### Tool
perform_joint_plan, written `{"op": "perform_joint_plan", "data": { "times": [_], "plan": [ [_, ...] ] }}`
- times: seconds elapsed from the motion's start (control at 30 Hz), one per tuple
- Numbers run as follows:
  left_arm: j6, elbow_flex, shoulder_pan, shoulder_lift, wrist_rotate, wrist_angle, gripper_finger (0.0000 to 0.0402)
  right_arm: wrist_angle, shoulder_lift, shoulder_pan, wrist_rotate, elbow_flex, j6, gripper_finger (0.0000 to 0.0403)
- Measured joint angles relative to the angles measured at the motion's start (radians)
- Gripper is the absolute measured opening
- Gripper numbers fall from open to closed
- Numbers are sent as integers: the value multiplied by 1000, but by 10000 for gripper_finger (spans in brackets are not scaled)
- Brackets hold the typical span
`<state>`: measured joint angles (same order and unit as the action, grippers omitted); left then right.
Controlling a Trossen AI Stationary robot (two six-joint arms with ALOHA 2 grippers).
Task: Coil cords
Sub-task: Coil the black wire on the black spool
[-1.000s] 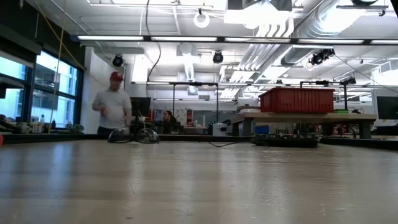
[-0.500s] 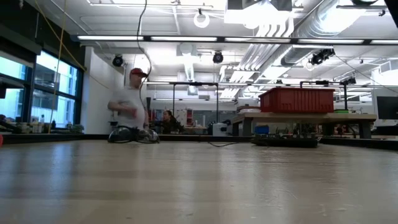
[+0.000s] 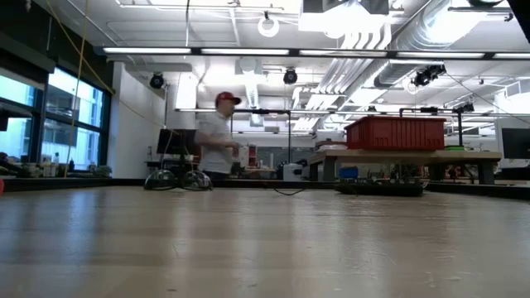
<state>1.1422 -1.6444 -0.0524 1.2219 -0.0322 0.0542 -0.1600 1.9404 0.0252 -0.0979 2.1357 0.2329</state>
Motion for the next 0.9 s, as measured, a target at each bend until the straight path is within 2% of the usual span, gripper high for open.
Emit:
{"op": "perform_joint_plan", "data": {
  "times": [0.63,0.9],
  "plan": [
    [-5,0,115,-33,41,83,0,11,-13,85,5,31,150,0],
    [-53,0,118,-80,53,245,0,72,-43,129,68,32,212,0]
  ]
}}
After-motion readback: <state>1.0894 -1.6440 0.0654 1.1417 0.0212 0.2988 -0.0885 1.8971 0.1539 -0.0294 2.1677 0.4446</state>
